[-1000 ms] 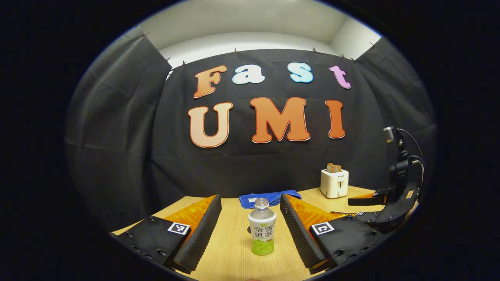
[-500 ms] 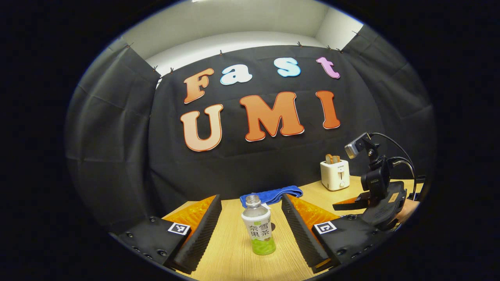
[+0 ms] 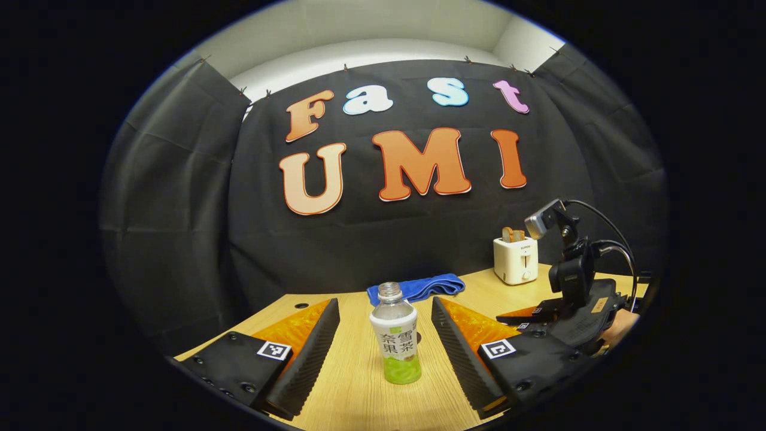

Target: Open the teacup lid with one hand, grasp the water bottle and pour water into the teacup with the other hand; after pouring, place the water bottle on the coaster and then close the teacup lid.

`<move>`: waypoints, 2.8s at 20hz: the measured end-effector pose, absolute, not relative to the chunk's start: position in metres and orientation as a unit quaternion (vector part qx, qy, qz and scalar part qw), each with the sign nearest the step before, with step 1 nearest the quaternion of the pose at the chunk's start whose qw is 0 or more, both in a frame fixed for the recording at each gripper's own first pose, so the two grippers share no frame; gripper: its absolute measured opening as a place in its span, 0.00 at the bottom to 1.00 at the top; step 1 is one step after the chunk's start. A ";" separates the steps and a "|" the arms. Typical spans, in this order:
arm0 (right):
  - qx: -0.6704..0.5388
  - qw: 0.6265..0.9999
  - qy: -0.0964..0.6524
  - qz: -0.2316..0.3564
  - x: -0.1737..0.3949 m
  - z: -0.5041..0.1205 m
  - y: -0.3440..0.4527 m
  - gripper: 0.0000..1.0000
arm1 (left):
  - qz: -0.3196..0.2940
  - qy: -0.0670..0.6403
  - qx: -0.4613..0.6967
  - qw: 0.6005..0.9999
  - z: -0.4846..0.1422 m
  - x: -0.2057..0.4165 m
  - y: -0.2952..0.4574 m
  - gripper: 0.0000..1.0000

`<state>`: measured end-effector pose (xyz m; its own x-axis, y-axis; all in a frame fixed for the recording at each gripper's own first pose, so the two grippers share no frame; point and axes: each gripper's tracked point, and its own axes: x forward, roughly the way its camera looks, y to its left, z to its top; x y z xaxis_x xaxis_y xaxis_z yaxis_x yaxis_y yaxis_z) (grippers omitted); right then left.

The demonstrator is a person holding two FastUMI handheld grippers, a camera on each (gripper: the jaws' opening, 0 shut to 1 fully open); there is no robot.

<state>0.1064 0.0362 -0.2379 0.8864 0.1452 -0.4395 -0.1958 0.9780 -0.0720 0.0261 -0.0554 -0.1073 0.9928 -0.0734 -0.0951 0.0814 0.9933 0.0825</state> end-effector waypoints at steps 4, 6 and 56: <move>-0.045 0.969 0.221 0.097 0.106 -0.236 0.037 0.20 | -0.042 0.057 0.031 0.997 -0.119 0.032 -0.056 0.99; -0.037 0.972 0.211 0.094 0.107 -0.228 0.033 0.20 | -0.042 0.064 0.033 0.997 -0.126 0.033 -0.056 0.99; 0.021 0.993 0.113 0.039 0.049 -0.127 -0.051 0.19 | -0.036 0.146 0.366 0.918 -0.232 0.123 -0.052 0.66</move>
